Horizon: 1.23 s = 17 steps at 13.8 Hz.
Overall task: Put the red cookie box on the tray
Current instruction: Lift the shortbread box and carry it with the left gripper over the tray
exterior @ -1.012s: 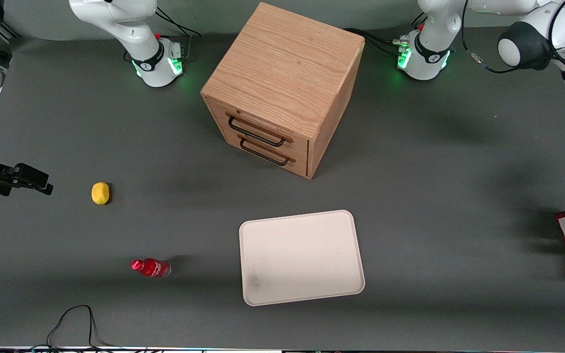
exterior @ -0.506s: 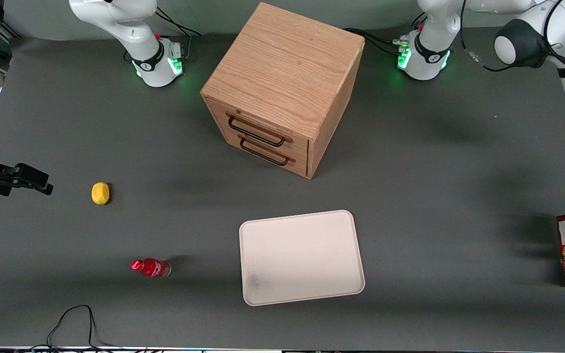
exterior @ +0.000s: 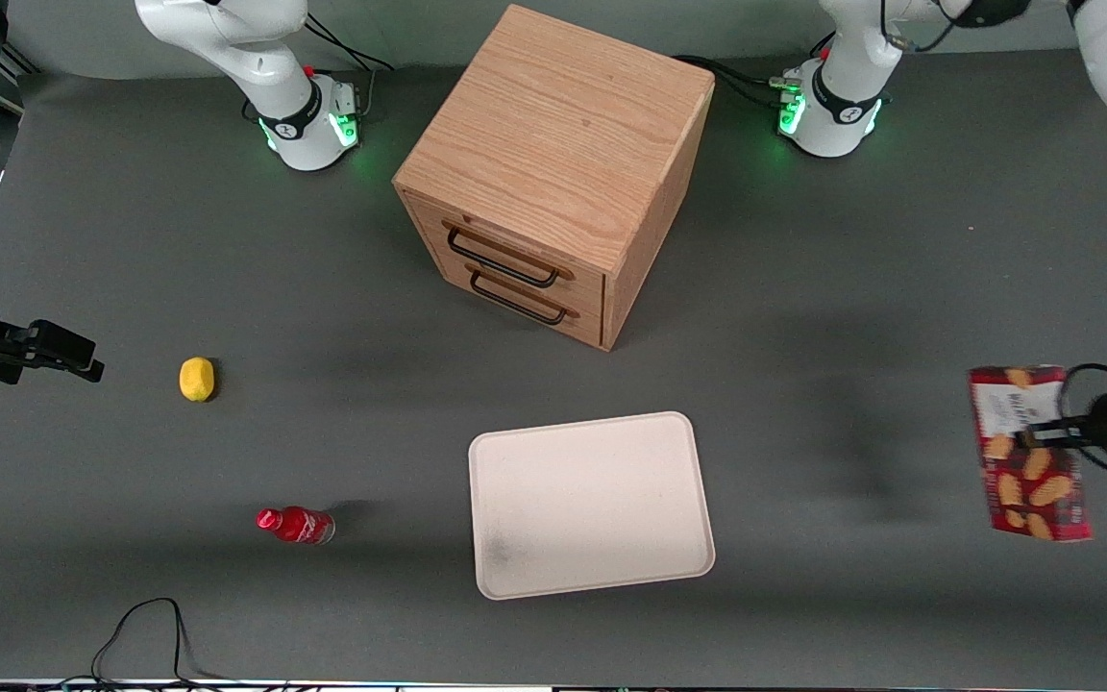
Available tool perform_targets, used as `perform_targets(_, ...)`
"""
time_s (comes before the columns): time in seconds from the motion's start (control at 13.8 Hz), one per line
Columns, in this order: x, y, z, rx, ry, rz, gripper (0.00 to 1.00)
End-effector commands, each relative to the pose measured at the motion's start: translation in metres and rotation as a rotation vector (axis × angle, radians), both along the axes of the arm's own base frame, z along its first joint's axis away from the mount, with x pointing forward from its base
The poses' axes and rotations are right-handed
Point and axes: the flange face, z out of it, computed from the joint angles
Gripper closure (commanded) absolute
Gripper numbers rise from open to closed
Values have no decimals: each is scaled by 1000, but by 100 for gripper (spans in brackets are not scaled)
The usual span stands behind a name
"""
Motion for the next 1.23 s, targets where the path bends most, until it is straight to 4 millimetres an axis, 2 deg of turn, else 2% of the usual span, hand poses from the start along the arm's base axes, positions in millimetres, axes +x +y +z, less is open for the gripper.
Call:
perform_targets(0.0, -12, -116, 14, 81, 30, 139, 100)
perform_targets(0.14, -19, -200, 6, 168, -7, 196, 100)
perform_targets(0.22, -18, -228, 1, 156, -43, 223, 100)
perform_targets(0.36, -15, -260, -17, 111, -77, 213, 100)
perform_targets(0.43, -17, -287, -30, 86, -94, 182, 100)
perform_targets(0.51, -15, -300, -49, 74, -102, 166, 100)
perform_targets(0.65, -21, -346, -98, 67, -116, 117, 100)
perform_targets(0.8, -21, -359, -133, 116, -139, 69, 100)
perform_targets(0.87, -24, -372, -147, 130, -141, 47, 100)
perform_targets(0.94, -23, -376, -158, 136, -148, 50, 100)
perform_targets(1.16, -21, -381, -171, 151, -196, 24, 100)
